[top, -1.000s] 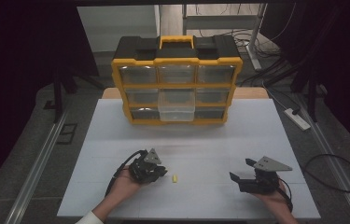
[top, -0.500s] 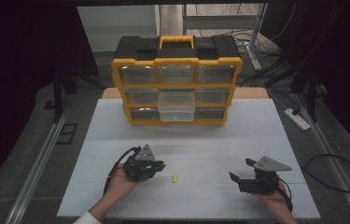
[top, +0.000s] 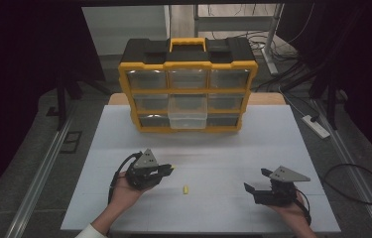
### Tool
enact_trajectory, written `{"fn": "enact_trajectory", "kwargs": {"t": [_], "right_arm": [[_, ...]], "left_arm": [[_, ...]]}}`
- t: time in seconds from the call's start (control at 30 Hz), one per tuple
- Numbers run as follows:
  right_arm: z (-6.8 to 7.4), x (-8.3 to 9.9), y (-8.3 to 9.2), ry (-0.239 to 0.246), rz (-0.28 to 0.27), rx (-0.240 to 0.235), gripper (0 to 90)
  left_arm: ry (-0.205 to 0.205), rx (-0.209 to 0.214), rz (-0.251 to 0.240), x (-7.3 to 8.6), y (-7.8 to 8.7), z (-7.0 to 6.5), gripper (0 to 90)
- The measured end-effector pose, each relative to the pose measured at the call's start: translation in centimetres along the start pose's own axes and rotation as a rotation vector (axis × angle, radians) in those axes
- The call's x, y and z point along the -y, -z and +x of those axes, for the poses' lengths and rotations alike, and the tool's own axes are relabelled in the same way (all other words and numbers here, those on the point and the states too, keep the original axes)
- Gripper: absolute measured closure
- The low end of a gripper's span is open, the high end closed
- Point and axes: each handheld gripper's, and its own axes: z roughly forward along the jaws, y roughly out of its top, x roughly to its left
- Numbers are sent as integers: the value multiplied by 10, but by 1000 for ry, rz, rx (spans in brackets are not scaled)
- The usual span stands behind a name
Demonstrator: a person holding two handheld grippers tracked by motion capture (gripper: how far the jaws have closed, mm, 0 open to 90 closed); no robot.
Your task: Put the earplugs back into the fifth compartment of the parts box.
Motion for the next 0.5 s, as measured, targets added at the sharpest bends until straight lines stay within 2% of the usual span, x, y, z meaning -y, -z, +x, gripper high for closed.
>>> {"fn": "enact_trajectory", "kwargs": {"t": [0.27,0.5], "right_arm": [[0,0,0,-6,1,-2,153],[-1,0,0,-11,-2,3,153]], "left_arm": [[18,-26,-109,-9,18,3,805],[30,-26,-164,-20,30,7,804]]}}
